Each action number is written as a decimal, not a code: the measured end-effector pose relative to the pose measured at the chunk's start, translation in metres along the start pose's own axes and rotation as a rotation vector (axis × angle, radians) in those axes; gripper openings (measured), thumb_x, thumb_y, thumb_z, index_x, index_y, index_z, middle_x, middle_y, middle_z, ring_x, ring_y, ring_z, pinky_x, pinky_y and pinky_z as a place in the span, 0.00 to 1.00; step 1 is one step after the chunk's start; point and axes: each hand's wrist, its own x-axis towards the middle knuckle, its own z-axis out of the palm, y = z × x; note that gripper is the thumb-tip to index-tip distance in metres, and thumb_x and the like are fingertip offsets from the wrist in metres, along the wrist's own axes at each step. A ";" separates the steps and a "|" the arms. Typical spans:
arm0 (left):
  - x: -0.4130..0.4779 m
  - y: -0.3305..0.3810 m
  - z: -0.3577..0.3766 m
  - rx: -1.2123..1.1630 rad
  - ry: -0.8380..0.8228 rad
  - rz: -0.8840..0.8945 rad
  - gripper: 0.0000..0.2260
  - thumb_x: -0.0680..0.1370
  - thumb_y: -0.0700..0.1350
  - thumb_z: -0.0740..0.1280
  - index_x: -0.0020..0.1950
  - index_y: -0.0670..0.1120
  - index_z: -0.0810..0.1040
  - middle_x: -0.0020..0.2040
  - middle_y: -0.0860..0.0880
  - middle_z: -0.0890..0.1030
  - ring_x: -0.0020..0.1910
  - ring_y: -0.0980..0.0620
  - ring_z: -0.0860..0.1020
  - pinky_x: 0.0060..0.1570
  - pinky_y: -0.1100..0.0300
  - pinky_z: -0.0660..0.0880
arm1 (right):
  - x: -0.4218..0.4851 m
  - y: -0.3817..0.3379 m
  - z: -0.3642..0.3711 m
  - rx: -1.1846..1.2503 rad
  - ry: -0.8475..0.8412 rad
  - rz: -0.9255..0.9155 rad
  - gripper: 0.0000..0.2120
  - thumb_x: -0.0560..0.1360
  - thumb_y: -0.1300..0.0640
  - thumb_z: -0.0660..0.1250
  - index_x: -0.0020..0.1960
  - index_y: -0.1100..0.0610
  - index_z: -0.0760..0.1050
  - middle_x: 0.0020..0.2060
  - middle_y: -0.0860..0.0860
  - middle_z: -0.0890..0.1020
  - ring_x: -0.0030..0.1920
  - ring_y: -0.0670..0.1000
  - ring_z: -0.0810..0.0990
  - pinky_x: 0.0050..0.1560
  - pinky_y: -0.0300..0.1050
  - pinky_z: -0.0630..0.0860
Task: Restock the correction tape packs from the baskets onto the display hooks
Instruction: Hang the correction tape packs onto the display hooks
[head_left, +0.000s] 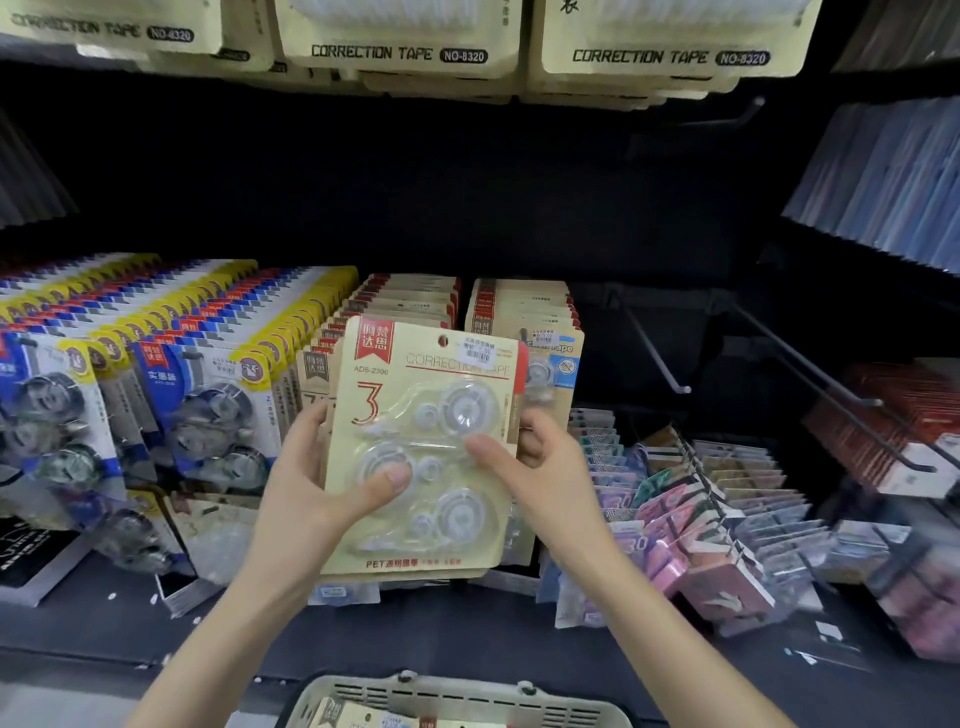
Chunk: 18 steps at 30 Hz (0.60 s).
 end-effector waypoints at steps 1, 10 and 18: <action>0.000 0.000 0.000 -0.004 -0.009 -0.002 0.36 0.52 0.53 0.80 0.59 0.56 0.74 0.53 0.55 0.85 0.52 0.56 0.83 0.44 0.61 0.81 | 0.002 0.000 0.000 0.069 -0.011 0.023 0.19 0.68 0.51 0.75 0.56 0.55 0.76 0.48 0.48 0.86 0.48 0.48 0.85 0.46 0.43 0.82; 0.006 -0.011 0.001 -0.042 0.036 -0.063 0.08 0.79 0.49 0.66 0.56 0.48 0.76 0.49 0.56 0.86 0.48 0.59 0.83 0.41 0.68 0.78 | 0.003 0.014 -0.007 0.252 -0.011 0.052 0.20 0.74 0.62 0.70 0.64 0.61 0.71 0.53 0.55 0.85 0.52 0.54 0.85 0.50 0.46 0.82; 0.003 -0.025 -0.011 0.099 0.113 -0.017 0.13 0.78 0.52 0.61 0.59 0.50 0.76 0.54 0.56 0.84 0.56 0.57 0.81 0.52 0.63 0.74 | -0.004 0.028 -0.034 0.259 0.178 0.047 0.20 0.72 0.56 0.72 0.61 0.57 0.72 0.53 0.55 0.84 0.53 0.57 0.85 0.51 0.58 0.82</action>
